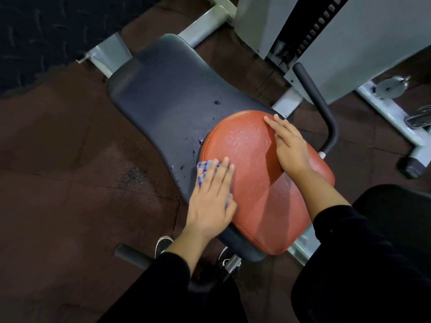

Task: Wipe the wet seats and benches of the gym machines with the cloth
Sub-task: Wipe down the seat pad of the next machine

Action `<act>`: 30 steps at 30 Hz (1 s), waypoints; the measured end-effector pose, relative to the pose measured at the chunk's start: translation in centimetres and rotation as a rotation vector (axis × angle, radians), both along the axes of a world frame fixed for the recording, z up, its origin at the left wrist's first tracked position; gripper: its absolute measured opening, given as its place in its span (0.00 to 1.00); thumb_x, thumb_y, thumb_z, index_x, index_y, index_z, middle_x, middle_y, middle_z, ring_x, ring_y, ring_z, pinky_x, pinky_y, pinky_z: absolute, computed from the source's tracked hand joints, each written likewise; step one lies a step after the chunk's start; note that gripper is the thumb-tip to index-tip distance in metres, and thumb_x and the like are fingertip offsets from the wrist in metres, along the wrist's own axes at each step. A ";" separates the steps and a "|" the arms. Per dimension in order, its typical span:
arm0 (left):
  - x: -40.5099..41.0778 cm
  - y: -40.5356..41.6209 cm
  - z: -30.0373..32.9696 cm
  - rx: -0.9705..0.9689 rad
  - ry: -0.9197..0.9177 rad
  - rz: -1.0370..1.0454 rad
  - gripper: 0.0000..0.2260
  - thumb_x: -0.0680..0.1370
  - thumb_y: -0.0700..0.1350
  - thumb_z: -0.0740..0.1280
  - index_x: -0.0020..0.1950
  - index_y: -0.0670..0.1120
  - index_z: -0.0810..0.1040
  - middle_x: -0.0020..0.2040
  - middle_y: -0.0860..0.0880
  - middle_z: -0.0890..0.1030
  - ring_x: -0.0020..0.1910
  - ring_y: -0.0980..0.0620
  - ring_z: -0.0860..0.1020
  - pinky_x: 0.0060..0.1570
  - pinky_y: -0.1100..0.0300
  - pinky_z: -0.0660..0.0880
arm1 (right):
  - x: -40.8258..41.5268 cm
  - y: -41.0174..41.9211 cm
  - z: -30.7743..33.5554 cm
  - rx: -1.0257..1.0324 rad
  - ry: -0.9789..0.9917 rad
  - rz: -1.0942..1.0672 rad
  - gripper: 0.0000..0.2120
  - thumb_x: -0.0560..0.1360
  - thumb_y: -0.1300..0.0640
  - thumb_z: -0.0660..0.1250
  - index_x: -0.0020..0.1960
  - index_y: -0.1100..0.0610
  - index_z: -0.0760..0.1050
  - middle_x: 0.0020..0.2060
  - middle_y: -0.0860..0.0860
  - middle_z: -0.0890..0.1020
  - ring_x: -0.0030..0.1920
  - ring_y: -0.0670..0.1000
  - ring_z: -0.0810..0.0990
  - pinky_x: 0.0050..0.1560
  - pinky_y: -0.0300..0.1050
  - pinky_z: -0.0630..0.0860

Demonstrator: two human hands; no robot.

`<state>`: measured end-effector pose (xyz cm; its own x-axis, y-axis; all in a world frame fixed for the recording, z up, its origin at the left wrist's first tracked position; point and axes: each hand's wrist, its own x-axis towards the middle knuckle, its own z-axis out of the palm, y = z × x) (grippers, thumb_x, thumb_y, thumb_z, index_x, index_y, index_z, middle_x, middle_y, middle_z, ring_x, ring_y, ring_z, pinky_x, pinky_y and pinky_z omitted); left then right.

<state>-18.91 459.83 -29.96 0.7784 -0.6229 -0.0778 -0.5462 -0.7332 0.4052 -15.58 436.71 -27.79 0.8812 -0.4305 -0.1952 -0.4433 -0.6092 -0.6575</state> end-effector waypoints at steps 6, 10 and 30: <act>3.2 -7.0 1.4 0.166 -0.092 -0.379 0.29 0.76 0.51 0.48 0.76 0.44 0.63 0.78 0.46 0.60 0.76 0.46 0.58 0.74 0.44 0.53 | 0.8 -0.9 0.9 0.444 -0.067 -0.260 0.25 0.76 0.67 0.54 0.66 0.46 0.72 0.60 0.44 0.78 0.64 0.39 0.72 0.70 0.39 0.63; 5.9 -12.3 2.3 0.246 -0.100 -0.453 0.27 0.81 0.51 0.50 0.79 0.46 0.52 0.80 0.46 0.51 0.78 0.46 0.49 0.75 0.46 0.43 | 0.6 -1.1 1.1 0.523 -0.170 -0.394 0.23 0.74 0.68 0.53 0.63 0.53 0.74 0.59 0.49 0.79 0.63 0.43 0.74 0.68 0.41 0.67; 4.6 -2.7 0.9 -0.008 -0.067 0.069 0.25 0.78 0.46 0.55 0.74 0.40 0.66 0.74 0.41 0.67 0.73 0.41 0.63 0.71 0.41 0.60 | -3.1 1.1 1.0 0.049 -0.095 -0.195 0.20 0.76 0.69 0.56 0.65 0.60 0.73 0.67 0.54 0.73 0.69 0.50 0.67 0.72 0.43 0.60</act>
